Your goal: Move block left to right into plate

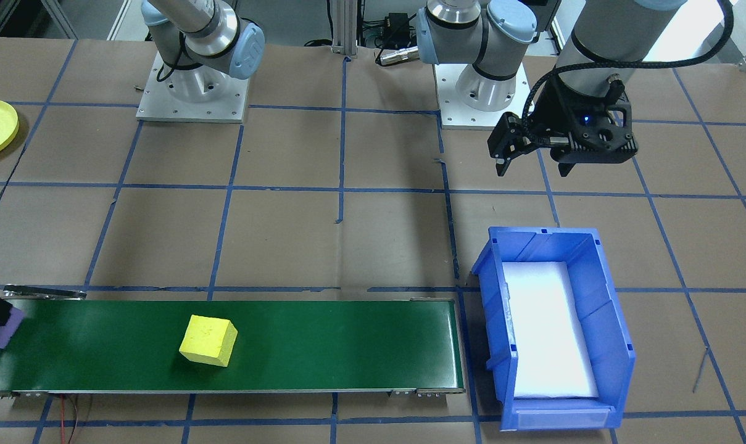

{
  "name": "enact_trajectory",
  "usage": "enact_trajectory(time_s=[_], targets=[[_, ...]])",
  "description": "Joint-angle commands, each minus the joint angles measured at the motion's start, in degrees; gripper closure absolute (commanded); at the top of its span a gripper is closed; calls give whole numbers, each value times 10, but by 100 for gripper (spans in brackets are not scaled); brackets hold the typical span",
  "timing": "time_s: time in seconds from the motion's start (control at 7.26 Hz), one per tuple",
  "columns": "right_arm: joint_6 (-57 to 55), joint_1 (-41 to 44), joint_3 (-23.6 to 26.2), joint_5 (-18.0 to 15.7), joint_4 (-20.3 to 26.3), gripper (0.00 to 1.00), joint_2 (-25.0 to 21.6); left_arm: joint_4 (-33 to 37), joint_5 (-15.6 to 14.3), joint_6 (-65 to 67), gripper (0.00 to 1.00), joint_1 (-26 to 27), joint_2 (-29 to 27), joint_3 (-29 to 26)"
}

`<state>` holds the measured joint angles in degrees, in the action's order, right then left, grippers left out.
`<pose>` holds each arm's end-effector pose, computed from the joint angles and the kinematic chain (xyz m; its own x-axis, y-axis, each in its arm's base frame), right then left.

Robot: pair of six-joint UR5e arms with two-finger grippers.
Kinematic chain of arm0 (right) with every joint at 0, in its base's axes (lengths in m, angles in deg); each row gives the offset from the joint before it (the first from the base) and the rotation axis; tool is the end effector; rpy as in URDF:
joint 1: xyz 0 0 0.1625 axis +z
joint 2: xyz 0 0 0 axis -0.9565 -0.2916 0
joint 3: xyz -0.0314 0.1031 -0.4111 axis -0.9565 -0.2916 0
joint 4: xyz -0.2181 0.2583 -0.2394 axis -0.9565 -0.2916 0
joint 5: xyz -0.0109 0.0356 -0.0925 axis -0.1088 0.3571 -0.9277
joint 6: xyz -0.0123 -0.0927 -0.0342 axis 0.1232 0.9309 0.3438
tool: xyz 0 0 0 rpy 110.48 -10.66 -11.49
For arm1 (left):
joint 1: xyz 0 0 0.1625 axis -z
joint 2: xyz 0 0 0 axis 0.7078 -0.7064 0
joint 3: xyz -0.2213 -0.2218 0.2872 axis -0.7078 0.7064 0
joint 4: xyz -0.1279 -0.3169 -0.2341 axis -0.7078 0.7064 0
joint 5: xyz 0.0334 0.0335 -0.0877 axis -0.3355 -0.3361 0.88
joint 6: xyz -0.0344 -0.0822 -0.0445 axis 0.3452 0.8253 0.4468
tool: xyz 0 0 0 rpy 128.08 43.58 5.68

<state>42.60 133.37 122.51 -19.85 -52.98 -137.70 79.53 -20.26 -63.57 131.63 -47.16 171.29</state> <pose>-0.2060 -0.6415 0.2902 -0.9907 0.1270 -0.0488 0.1282 0.9915 -0.0217 -0.1030 -0.4969 0.4762 -0.9999 -0.0108 -0.0084 -0.0108 0.9999 -0.0060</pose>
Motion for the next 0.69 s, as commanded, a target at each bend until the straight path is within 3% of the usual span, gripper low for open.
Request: enact_trajectory(time_s=[0.0,0.41,0.55], targets=[[135,-97,4,-38,0,63,1,0,2,3,0,0,0,1],[262,-239,25,-49,-5,63,30,-1,2,5,0,0,-1,0],[297,-258,31,-48,-37,64,47,-3,2,4,0,0,-1,0]])
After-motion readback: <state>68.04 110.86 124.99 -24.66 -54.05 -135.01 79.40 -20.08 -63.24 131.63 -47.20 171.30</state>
